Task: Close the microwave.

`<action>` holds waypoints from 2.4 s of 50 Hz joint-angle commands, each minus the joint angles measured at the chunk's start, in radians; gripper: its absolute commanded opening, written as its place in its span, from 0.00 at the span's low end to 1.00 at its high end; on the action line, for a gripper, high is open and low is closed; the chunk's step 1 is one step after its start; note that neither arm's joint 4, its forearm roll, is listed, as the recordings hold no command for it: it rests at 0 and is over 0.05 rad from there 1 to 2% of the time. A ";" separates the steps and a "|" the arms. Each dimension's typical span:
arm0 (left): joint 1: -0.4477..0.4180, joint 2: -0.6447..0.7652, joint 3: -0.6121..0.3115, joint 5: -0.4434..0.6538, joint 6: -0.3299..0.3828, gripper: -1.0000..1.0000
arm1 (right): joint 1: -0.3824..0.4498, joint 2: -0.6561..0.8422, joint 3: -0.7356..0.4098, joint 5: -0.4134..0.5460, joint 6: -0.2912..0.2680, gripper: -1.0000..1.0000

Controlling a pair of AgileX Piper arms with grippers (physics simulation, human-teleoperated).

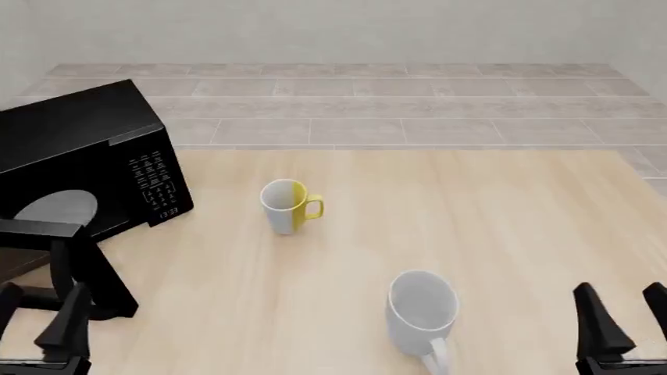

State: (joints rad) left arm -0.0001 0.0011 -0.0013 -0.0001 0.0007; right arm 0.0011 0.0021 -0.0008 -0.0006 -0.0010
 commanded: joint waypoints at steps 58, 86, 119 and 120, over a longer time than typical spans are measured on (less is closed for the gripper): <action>0.070 0.001 -0.071 0.073 -0.050 1.00 | 0.024 0.005 0.000 0.007 -0.013 1.00; 0.054 0.142 -0.093 -0.009 -0.021 1.00 | 0.025 0.020 0.000 0.010 -0.036 1.00; 0.095 0.372 -0.052 -0.242 0.042 1.00 | 0.019 0.013 0.001 0.025 -0.028 1.00; 0.095 0.379 -0.054 -0.245 0.041 1.00 | 0.019 0.013 0.001 0.025 -0.027 1.00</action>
State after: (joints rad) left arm 0.0923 0.3196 -0.0629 -0.1893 0.0341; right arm 0.0246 0.0207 -0.0001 0.0155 -0.0302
